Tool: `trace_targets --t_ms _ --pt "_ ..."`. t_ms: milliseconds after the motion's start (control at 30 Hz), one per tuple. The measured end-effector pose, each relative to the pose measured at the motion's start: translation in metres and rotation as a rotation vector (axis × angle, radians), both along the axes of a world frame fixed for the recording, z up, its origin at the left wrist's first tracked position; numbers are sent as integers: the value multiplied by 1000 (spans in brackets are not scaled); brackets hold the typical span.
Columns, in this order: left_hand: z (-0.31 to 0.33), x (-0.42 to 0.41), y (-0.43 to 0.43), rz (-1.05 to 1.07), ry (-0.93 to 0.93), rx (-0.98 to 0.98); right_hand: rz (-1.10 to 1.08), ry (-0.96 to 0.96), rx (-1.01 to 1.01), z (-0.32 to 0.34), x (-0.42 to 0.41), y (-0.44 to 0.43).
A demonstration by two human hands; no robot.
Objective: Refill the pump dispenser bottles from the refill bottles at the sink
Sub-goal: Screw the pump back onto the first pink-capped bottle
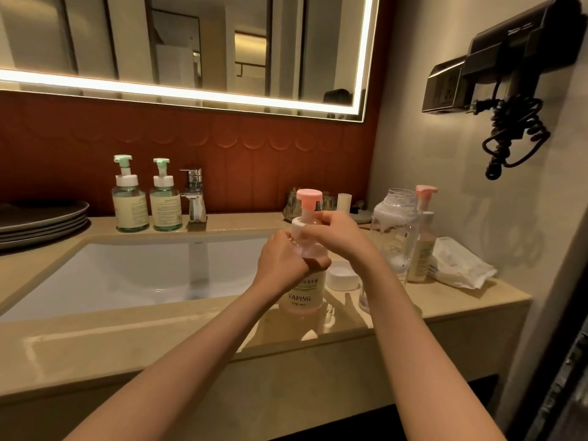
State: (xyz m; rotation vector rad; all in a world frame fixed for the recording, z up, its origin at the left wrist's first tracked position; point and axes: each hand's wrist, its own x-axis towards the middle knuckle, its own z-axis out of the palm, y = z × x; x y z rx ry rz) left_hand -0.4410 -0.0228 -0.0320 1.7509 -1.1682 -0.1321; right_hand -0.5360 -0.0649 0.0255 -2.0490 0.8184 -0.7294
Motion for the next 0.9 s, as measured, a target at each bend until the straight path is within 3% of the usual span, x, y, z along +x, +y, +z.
trace_targets --t_ms 167,333,467,633,733,900 --pt "0 1 -2 -29 4 22 -103 99 -153 5 -12 1" --pt "-1 3 -1 -45 18 28 -38 -16 -9 -1 -6 2" --pt "-3 4 -1 -34 21 4 -251 20 -212 -9 5 -2" --pt "0 2 1 -64 9 21 -82 -73 41 -14 8 -5" --pt "0 3 0 -52 42 35 -97 -171 107 -15 6 -3" --pt "0 2 2 -57 72 18 -301 -101 -128 -26 16 -3"
